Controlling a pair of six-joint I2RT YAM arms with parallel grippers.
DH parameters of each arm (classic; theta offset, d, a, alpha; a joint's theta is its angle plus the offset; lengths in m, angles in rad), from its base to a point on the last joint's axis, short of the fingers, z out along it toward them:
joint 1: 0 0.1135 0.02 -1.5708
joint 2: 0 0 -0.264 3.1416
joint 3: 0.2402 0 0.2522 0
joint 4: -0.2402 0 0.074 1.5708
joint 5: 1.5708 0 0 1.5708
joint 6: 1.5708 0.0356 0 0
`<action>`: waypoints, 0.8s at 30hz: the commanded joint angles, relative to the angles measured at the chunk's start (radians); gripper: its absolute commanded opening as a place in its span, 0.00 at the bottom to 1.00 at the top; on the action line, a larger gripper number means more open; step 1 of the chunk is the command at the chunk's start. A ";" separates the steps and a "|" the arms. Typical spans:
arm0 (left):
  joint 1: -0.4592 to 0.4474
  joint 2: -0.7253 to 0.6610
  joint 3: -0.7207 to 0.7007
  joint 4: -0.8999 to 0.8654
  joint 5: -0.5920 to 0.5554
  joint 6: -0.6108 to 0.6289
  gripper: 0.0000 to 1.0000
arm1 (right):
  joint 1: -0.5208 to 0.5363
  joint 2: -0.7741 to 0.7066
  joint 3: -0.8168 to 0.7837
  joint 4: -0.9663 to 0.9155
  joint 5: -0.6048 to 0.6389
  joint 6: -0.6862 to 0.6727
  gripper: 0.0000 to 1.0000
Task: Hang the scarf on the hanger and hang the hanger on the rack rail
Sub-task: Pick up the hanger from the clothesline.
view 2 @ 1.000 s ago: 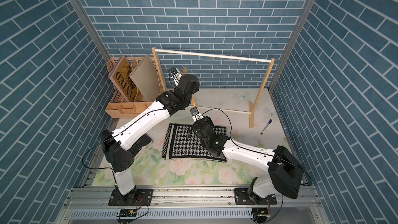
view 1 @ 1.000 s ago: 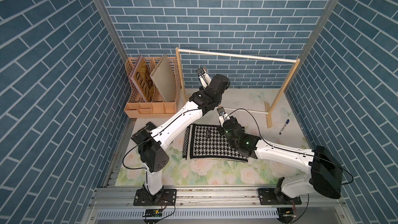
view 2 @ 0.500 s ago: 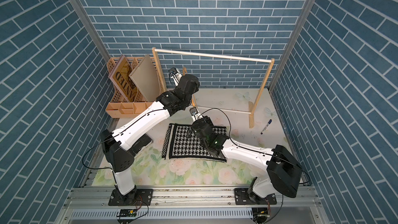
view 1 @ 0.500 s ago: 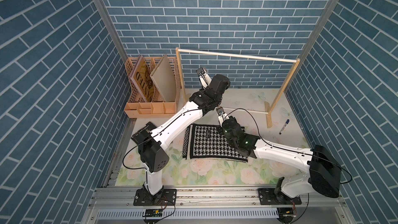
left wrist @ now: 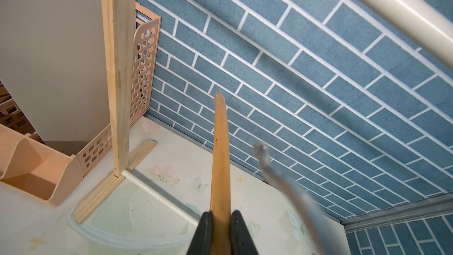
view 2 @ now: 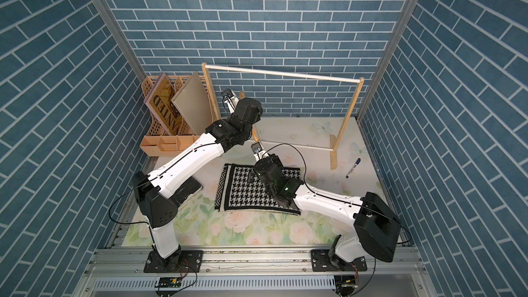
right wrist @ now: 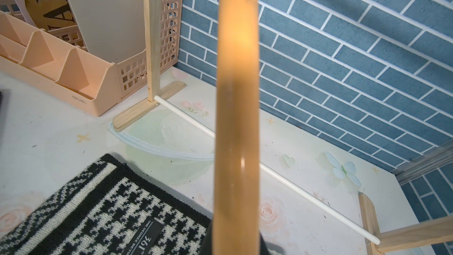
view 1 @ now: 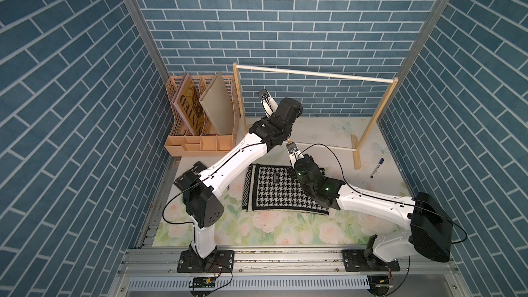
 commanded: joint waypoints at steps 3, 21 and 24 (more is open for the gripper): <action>0.011 -0.008 0.001 0.015 -0.025 0.001 0.00 | 0.008 -0.010 0.029 0.026 0.013 0.043 0.00; 0.009 -0.114 -0.177 0.024 0.151 0.312 0.00 | 0.009 -0.385 -0.109 -0.441 -0.319 0.248 1.00; 0.008 -0.197 -0.294 0.060 0.211 0.357 0.00 | 0.010 -0.508 -0.210 -0.487 -0.462 0.369 1.00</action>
